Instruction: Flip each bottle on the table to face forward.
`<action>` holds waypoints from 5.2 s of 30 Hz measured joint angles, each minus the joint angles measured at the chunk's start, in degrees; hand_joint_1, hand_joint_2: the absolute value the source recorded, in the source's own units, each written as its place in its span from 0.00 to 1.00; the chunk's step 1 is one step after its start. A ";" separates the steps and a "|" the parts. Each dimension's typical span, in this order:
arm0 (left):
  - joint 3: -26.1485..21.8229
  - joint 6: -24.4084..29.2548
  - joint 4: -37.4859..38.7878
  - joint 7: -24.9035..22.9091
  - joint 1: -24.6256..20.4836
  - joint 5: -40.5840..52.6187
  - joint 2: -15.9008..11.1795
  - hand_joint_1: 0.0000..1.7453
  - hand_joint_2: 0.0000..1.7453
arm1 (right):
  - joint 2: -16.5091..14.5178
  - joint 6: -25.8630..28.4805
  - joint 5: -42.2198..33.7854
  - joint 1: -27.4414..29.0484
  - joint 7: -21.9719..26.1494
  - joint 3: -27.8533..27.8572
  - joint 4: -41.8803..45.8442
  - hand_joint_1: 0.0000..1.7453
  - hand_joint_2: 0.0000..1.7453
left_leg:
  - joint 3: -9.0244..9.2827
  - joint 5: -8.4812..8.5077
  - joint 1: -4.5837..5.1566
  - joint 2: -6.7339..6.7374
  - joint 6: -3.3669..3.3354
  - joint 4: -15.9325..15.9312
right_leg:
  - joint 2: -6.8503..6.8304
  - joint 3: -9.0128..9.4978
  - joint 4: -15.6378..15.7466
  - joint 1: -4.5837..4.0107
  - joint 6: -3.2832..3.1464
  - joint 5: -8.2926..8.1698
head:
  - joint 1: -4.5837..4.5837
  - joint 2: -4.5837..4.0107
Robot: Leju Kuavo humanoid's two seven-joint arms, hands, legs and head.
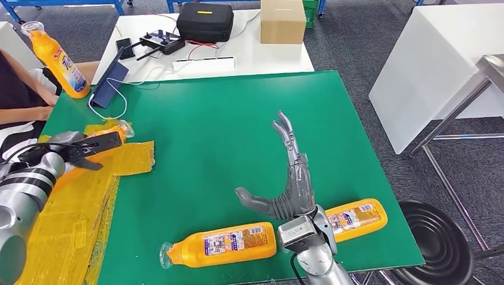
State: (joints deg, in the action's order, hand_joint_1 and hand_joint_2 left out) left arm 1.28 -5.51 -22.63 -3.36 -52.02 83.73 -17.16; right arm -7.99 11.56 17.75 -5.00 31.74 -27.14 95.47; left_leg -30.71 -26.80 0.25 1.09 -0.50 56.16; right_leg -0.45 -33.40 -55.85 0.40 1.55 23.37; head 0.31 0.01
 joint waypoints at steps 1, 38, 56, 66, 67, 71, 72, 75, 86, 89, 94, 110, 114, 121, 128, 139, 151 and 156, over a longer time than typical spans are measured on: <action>-0.02 -0.15 0.20 1.27 0.30 -0.73 -0.17 1.00 1.00 | 0.01 -0.10 -0.09 -0.04 0.00 0.01 -0.01 0.00 1.00 | 0.00 0.00 0.00 0.00 0.00 0.00 | 0.00 0.00 0.00 0.00 0.00 0.00 | 0.01 0.00; -1.53 7.62 -6.79 14.25 12.83 -27.21 -0.08 0.00 1.00 | 0.45 -2.14 -1.03 -1.74 -1.84 1.02 -3.41 0.00 1.00 | 0.03 0.00 0.01 0.00 0.00 0.00 | -0.01 0.01 0.01 0.01 0.00 0.00 | 0.00 -0.01; -7.13 -6.71 -33.62 26.80 27.39 -60.53 -2.25 0.00 1.00 | 2.78 -5.25 5.22 -4.19 -4.99 -0.03 -9.28 0.00 1.00 | -0.01 -0.01 0.01 -0.02 0.00 -0.01 | -0.03 -0.02 0.02 0.00 -0.01 0.01 | 0.02 -0.01; -7.41 -4.27 -46.05 29.87 33.03 -67.77 5.72 0.00 1.00 | 14.78 -11.71 19.84 -5.46 -6.00 -9.37 -10.31 0.00 1.00 | -0.07 -0.03 0.11 -0.30 -0.04 0.01 | -0.30 0.05 0.15 0.09 0.02 0.01 | 0.01 -0.01; -7.20 -3.90 -46.48 29.85 33.10 -67.74 6.44 0.00 1.00 | 15.92 -12.07 19.85 -5.46 -5.79 -9.98 -10.24 0.00 1.00 | -0.06 -0.03 0.13 -0.30 -0.05 0.01 | -0.29 0.05 0.15 0.12 0.03 0.00 | 0.01 -0.01; -6.59 -3.19 -47.39 29.84 33.11 -67.70 8.15 0.00 1.00 | 18.94 -13.27 19.44 -5.47 -5.50 -11.51 -9.70 0.00 1.00 | -0.02 -0.04 0.13 -0.28 -0.06 0.01 | -0.27 0.04 0.15 0.15 0.04 -0.01 | -0.01 -0.01; -6.50 -3.07 -47.48 29.85 33.11 -67.72 8.44 0.00 1.00 | 19.54 -13.85 19.04 -5.46 -5.26 -11.80 -9.47 0.00 1.00 | -0.01 -0.04 0.13 -0.28 -0.05 0.02 | -0.27 0.04 0.15 0.15 0.04 0.00 | -0.02 -0.01; -6.14 -2.33 -47.44 29.85 32.94 -68.11 9.58 0.00 1.00 | 21.86 -16.14 16.85 -5.37 -4.03 -12.52 -7.86 0.00 1.00 | 0.00 -0.03 0.12 -0.29 -0.05 0.02 | -0.27 0.03 0.14 0.11 0.04 0.00 | -0.02 -0.01; -5.19 -0.83 -45.07 29.89 31.15 -69.48 11.80 0.00 1.00 | 27.43 -17.88 15.10 -3.21 -3.17 -13.38 -3.99 0.00 1.00 | 0.00 -0.04 0.11 -0.27 -0.05 0.02 | -0.25 0.04 0.14 0.08 0.04 0.00 | -0.01 -0.01; -5.17 -0.81 -44.65 29.90 30.86 -69.51 12.03 0.00 1.00 | 27.92 -17.97 15.01 -3.03 -3.17 -13.47 -3.79 0.00 1.00 | 0.00 -0.04 0.11 -0.27 -0.05 0.02 | -0.24 0.04 0.14 0.08 0.04 -0.01 | -0.02 -0.01; -4.96 -0.74 -44.10 29.92 30.58 -69.95 12.40 0.00 1.00 | 28.06 -19.55 14.28 -3.23 -3.65 -13.55 -3.73 0.00 1.00 | -0.01 -0.04 0.11 -0.28 -0.05 0.02 | -0.24 0.04 0.14 0.07 0.04 -0.01 | -0.02 -0.01; -4.28 -0.78 -42.67 30.32 29.91 -71.84 13.70 0.00 1.00 | 24.35 -18.73 19.69 -12.20 -10.62 -18.08 -10.90 0.00 1.00 | -0.01 -0.02 0.09 -0.24 -0.04 0.01 | -0.21 0.05 0.10 0.07 0.03 -0.01 | -0.02 -0.01; -4.17 -2.91 -42.60 31.08 30.07 -73.50 14.19 0.00 1.00 | 20.65 -18.38 21.10 -16.66 -13.07 -21.05 -15.21 0.00 1.00 | -0.01 -0.01 0.06 -0.24 -0.03 0.01 | -0.22 0.05 0.09 0.03 0.03 -0.01 | -0.02 -0.01; -4.13 -3.86 -42.50 31.33 30.15 -74.82 14.47 0.00 1.00 | 16.50 -19.15 18.28 -20.31 -13.78 -25.95 -20.80 0.00 1.00 | -0.03 -0.01 0.04 -0.25 -0.03 0.01 | -0.23 0.03 0.08 0.01 0.04 -0.01 | -0.02 -0.01; -3.68 -4.04 -40.33 31.96 28.24 -74.97 14.76 0.00 1.00 | 15.32 -23.58 9.14 -21.88 -10.56 -29.08 -22.70 0.00 1.00 | -0.03 -0.01 0.06 -0.27 -0.03 0.02 | -0.24 0.05 0.09 0.03 0.04 -0.01 | -0.01 -0.01; -3.51 -4.04 -38.25 32.17 26.83 -75.02 15.11 0.00 1.00 | 15.18 -25.72 5.07 -22.46 -8.99 -30.51 -23.55 0.00 1.00 | -0.02 -0.01 0.06 -0.27 -0.03 0.02 | -0.23 0.02 0.09 0.02 0.04 -0.01 | -0.02 -0.01; -3.29 -3.87 -36.01 32.39 25.16 -75.89 15.35 0.00 1.00 | 16.48 -28.16 0.72 -22.04 -7.74 -30.70 -22.27 0.00 1.00 | -0.01 -0.01 0.06 -0.26 -0.03 0.03 | -0.22 0.03 0.09 0.03 0.04 -0.01 | -0.01 -0.01; -3.29 -4.16 -35.38 32.39 24.45 -76.04 15.36 0.00 1.00 | 17.53 -29.81 0.10 -22.09 -7.72 -30.96 -22.09 0.00 1.00 | -0.03 -0.01 0.06 -0.26 -0.03 0.03 | -0.22 0.03 0.09 0.03 0.04 -0.01 | -0.02 -0.01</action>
State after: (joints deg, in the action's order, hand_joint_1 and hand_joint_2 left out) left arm -2.01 -9.67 -58.00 29.03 -27.58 7.69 -1.80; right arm 9.55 -18.25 17.85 -27.09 24.02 -58.10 73.37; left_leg -30.73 -26.81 0.31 0.82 -0.53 56.19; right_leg -0.67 -33.37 -55.76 0.43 1.59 23.36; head 0.29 0.00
